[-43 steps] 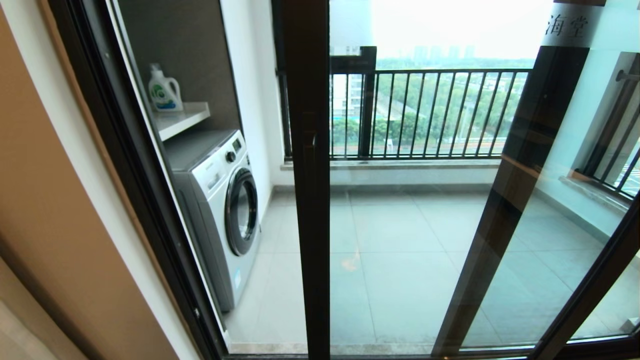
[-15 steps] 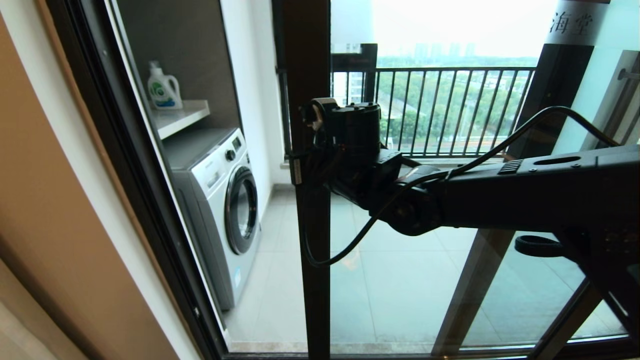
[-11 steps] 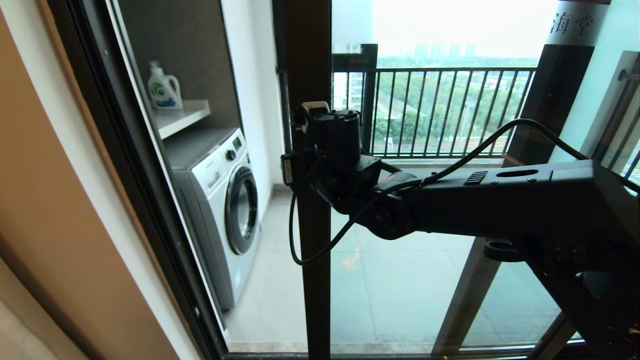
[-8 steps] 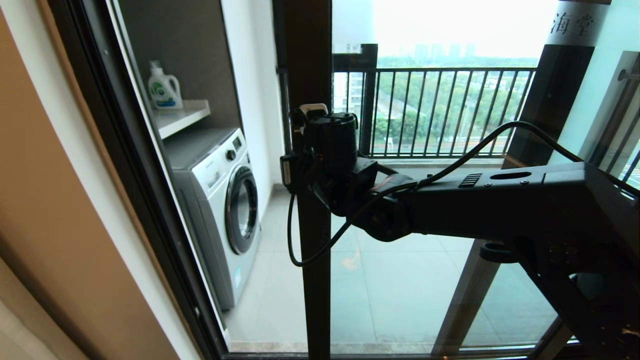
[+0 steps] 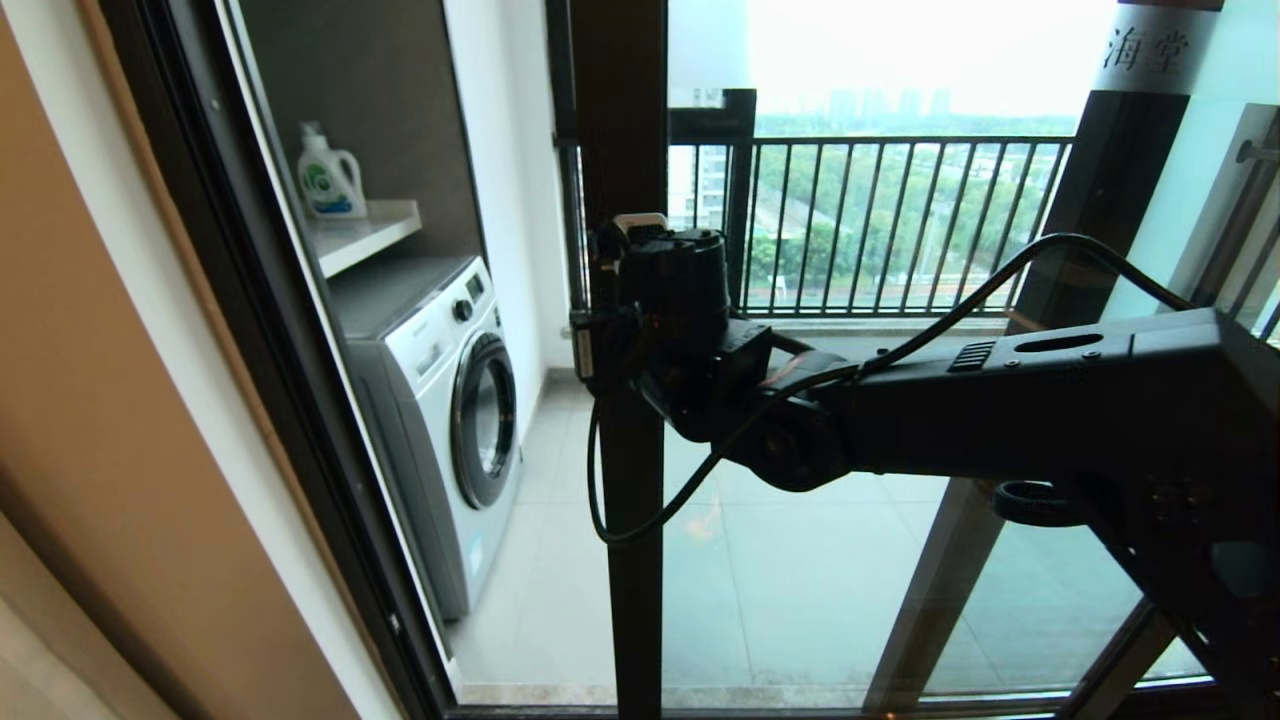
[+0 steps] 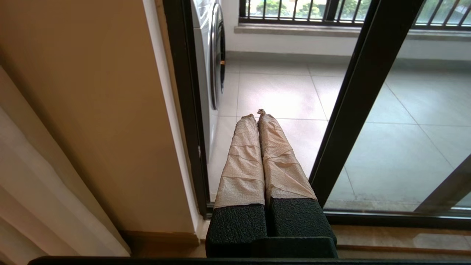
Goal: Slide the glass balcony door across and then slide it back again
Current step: Open the slid door
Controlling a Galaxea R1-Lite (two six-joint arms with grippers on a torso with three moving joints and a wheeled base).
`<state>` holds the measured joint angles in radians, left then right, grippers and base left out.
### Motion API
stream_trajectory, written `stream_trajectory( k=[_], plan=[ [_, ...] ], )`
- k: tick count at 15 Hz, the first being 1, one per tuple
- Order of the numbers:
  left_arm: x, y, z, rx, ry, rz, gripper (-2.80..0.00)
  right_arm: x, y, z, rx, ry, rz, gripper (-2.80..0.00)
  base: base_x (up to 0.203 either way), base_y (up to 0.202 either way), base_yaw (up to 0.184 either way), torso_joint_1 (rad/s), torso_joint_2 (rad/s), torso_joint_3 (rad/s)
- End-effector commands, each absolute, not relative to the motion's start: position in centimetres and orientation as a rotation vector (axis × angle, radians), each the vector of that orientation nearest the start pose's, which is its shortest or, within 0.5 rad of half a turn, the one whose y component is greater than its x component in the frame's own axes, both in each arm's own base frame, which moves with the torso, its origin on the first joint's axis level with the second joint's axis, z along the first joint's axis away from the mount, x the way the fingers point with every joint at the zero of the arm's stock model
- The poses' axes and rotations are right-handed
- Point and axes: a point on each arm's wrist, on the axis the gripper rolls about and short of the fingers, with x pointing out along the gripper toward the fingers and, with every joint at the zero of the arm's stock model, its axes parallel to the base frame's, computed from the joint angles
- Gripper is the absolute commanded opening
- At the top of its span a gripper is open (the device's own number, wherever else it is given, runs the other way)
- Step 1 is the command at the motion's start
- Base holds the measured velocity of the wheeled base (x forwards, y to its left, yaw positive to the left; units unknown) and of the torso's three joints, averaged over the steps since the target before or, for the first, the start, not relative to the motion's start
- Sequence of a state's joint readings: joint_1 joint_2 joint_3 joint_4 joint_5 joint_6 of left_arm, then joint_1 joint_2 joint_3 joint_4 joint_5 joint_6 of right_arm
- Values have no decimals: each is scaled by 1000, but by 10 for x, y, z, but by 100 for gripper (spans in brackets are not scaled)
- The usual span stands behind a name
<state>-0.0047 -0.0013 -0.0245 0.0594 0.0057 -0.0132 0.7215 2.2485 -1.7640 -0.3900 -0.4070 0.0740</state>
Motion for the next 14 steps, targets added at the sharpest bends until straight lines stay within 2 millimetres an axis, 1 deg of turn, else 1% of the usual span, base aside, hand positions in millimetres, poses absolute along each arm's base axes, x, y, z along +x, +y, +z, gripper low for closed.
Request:
stream_trajectory(
  k=[1,7,10,14],
  plan=[
    [-25,0,76,-14,35,2,-280,360,303,218,38,68,301,-280,0,0,0,0,0,0],
    [-25,0,76,-14,35,2,-280,366,286,222,46,59,266,-280,0,0,0,0,0,0],
    [-25,0,76,-14,35,2,-280,361,280,222,43,73,263,-280,0,0,0,0,0,0],
    [-25,0,76,-14,35,2,-280,356,265,219,43,74,244,-280,0,0,0,0,0,0]
  ],
)
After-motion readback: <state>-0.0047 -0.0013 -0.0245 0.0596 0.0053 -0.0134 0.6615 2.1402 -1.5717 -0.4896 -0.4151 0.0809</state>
